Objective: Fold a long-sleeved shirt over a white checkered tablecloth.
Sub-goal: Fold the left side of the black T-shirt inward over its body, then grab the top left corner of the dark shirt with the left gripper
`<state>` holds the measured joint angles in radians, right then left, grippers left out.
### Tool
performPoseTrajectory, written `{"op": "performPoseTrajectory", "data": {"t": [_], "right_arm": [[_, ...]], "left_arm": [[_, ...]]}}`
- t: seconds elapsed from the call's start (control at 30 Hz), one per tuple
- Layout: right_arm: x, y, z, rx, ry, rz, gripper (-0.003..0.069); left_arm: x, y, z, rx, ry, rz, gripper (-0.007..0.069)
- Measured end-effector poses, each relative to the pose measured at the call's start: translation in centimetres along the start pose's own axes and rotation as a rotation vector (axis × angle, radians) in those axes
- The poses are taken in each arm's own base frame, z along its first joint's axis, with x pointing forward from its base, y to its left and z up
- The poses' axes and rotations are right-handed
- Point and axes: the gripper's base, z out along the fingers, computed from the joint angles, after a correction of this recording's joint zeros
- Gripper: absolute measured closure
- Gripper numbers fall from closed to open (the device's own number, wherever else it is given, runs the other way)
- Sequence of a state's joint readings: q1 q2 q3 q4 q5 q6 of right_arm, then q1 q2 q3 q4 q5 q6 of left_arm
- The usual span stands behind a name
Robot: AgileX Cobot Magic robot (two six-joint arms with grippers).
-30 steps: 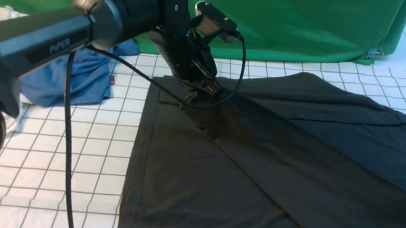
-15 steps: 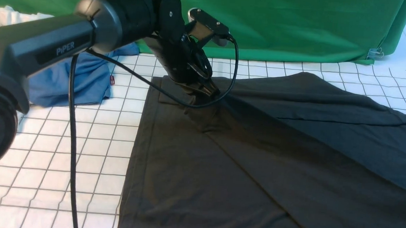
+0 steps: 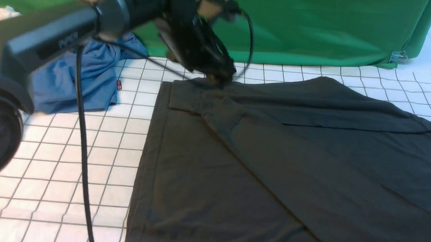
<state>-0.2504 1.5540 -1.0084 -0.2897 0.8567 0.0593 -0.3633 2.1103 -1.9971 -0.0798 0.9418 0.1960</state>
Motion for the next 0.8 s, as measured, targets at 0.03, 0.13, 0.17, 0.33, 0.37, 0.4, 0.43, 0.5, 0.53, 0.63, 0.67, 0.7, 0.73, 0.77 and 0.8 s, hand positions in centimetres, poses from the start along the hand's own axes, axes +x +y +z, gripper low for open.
{"op": "performPoseTrajectory", "data": {"t": [0.03,0.13,0.17,0.33,0.37,0.4,0.43,0.5,0.53,0.63,0.67,0.7,0.73,0.77,0.8], "right_arm": [[-0.4,-0.3,-0.6,0.004,-0.016,0.008,0.0163],[-1.3,-0.6,-2.5,0.011,-0.081,0.019,0.0161],[-1.6,-0.5,-3.5,0.013,-0.118,0.017,0.0161],[-2.4,1.1,-7.1,0.000,-0.254,-0.035,0.0161],[-2.5,1.6,-7.6,-0.005,-0.276,-0.050,0.0161],[-2.6,2.1,-7.9,-0.013,-0.296,-0.065,0.0161],[-2.7,2.6,-8.2,-0.020,-0.313,-0.080,0.0161],[-2.8,3.4,-8.4,-0.030,-0.328,-0.105,0.0161],[-2.8,3.7,-8.5,-0.033,-0.331,-0.113,0.0161],[-2.8,4.2,-8.7,-0.039,-0.337,-0.129,0.0161],[-2.8,4.2,-8.7,-0.039,-0.337,-0.129,0.0161],[-2.8,4.2,-8.7,-0.040,-0.338,-0.131,0.0161],[-2.8,4.2,-8.7,-0.039,-0.338,-0.132,0.0161],[-2.8,4.2,-8.7,-0.039,-0.338,-0.132,0.0161],[-2.8,4.2,-8.7,-0.039,-0.338,-0.132,0.0161]], "left_arm": [[0.0,0.6,-0.3,-0.003,0.001,-0.023,0.0085],[0.3,2.8,-0.6,-0.004,0.005,-0.100,0.0083],[0.6,3.9,-0.5,-0.005,0.013,-0.135,0.0083],[2.2,7.0,2.4,-0.022,0.063,-0.206,0.0081],[2.4,7.0,3.3,-0.021,0.068,-0.210,0.0080],[2.6,7.1,4.0,-0.020,0.069,-0.216,0.0079],[2.8,7.2,4.8,-0.019,0.068,-0.222,0.0079],[3.0,7.3,6.1,-0.017,0.059,-0.243,0.0079],[3.1,7.3,6.6,-0.017,0.052,-0.254,0.0079],[3.1,7.6,8.0,-0.028,0.010,-0.285,0.0079],[3.1,7.6,8.1,-0.030,0.003,-0.287,0.0079],[3.1,7.7,8.5,-0.033,-0.018,-0.294,0.0079],[3.0,7.7,8.7,-0.036,-0.035,-0.299,0.0079],[2.8,7.8,8.8,-0.038,-0.060,-0.305,0.0081],[2.7,7.8,9.0,-0.037,-0.072,-0.310,0.0082]]}}
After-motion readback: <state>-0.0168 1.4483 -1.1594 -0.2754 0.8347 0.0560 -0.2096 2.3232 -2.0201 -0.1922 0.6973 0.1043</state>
